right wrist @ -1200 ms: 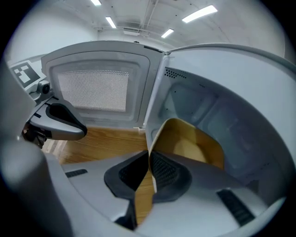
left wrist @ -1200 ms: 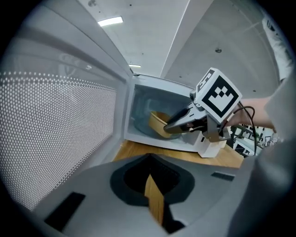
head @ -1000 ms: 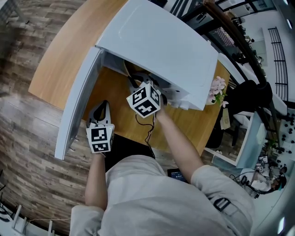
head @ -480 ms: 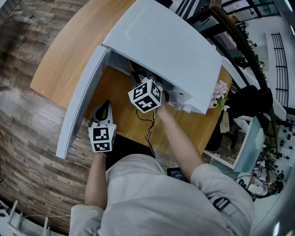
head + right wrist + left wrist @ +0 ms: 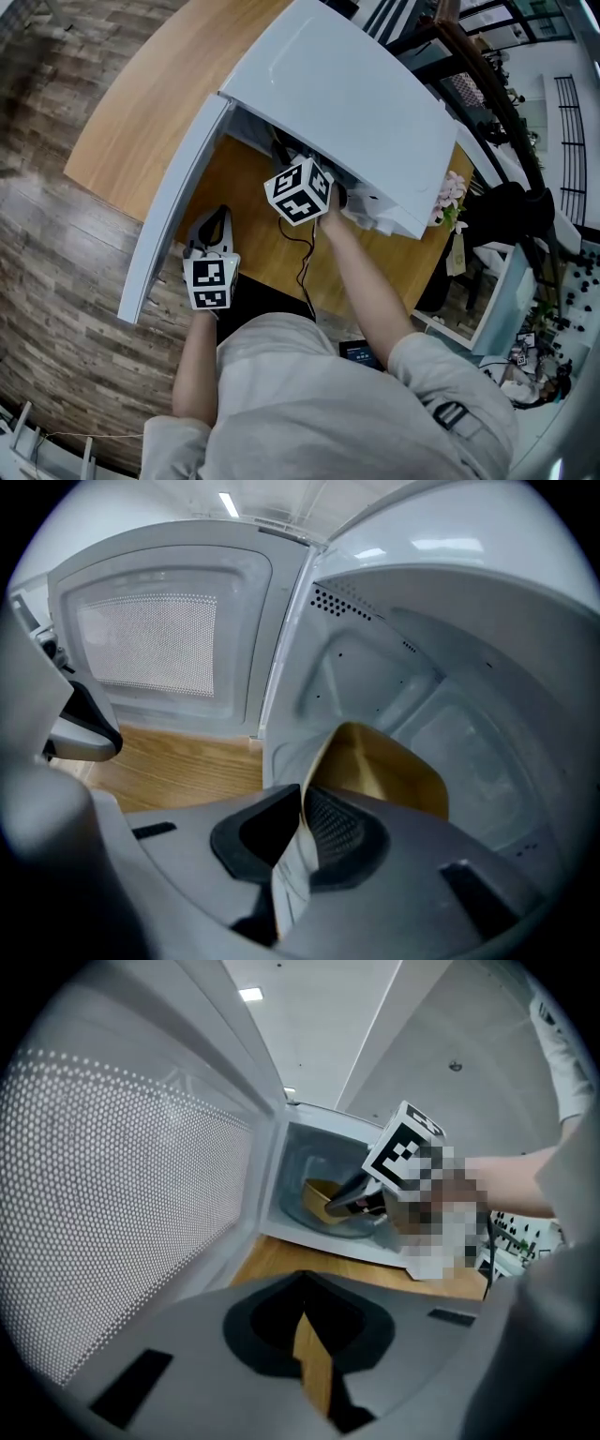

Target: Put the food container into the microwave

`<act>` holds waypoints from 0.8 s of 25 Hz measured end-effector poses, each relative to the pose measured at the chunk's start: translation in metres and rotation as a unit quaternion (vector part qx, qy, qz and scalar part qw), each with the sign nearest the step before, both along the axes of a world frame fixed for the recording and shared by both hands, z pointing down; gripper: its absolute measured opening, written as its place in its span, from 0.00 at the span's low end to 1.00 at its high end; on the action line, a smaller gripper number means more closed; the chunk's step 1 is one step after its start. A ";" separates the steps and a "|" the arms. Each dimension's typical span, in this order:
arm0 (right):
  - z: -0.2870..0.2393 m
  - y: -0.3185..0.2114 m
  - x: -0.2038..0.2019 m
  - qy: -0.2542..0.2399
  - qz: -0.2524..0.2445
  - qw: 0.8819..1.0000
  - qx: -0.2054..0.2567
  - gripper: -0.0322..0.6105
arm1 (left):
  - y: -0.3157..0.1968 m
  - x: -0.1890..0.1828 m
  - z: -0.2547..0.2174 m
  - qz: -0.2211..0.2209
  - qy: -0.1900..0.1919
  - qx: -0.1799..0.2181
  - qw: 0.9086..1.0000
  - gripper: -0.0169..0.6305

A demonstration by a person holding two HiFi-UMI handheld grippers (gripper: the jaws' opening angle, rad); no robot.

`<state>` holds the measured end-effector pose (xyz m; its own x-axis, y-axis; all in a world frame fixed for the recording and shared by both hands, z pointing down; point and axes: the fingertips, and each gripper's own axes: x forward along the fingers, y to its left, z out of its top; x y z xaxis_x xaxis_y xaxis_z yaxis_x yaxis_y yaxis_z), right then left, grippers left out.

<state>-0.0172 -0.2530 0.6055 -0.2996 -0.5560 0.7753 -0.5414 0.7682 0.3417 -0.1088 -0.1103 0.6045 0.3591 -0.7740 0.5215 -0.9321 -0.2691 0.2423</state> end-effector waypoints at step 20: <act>-0.017 0.008 -0.001 -0.094 0.081 0.992 0.000 0.30 | 0.008 -0.002 0.000 0.008 -0.002 -0.006 1.000 0.05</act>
<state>-0.0181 -0.2450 0.5882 -0.3458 -0.6095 0.7134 -0.7124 0.6654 0.2231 -0.1106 -0.1018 0.6041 0.3695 -0.7617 0.5323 -0.9286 -0.2806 0.2429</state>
